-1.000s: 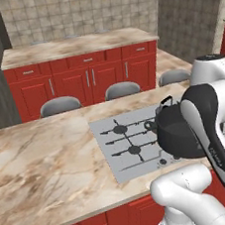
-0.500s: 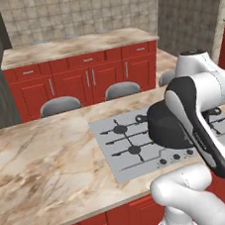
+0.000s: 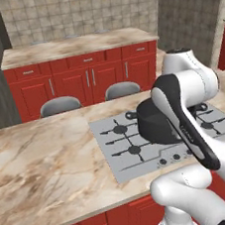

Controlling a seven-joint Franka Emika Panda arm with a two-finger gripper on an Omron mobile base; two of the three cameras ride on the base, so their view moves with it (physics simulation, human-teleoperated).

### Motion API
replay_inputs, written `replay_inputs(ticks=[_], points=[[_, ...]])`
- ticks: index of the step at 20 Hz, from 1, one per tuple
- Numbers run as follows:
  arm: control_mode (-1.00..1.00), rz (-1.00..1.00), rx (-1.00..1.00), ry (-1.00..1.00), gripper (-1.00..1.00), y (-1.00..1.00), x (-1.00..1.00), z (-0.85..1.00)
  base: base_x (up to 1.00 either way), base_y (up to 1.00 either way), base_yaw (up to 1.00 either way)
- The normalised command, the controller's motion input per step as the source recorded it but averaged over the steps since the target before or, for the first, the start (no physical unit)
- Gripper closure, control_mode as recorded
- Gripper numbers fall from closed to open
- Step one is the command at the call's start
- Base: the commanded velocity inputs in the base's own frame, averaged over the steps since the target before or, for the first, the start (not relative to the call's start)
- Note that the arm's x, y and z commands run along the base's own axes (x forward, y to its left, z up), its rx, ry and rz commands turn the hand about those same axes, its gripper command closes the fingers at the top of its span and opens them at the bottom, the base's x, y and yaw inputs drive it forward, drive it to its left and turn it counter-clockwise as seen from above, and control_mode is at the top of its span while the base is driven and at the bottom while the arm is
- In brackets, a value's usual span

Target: Pick the kettle from the cabinet and place it on a stove burner. Then pick the pot from the counter and place it on another stove burner. Finally, turn both burners on.

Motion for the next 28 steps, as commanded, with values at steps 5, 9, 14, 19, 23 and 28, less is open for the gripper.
replay_inputs(ticks=[5,9,14,19,23,28], points=[[-1.00,0.04,0.00,-0.01,1.00,0.25,0.16,0.00,0.00,0.00,0.00],[-1.00,0.05,0.00,0.00,1.00,0.30,0.16,0.00,0.00,0.00,0.00],[-1.00,0.07,0.00,0.00,1.00,0.13,0.24,-0.04,0.00,0.00,0.00],[-1.00,0.08,0.00,-0.02,1.00,0.10,0.33,-0.16,0.00,0.00,0.00],[-1.00,0.07,0.00,-0.04,1.00,0.16,0.29,-0.20,0.00,0.00,0.00],[-1.00,0.02,0.00,-0.03,1.00,0.04,0.35,-0.14,0.00,0.00,0.00]])
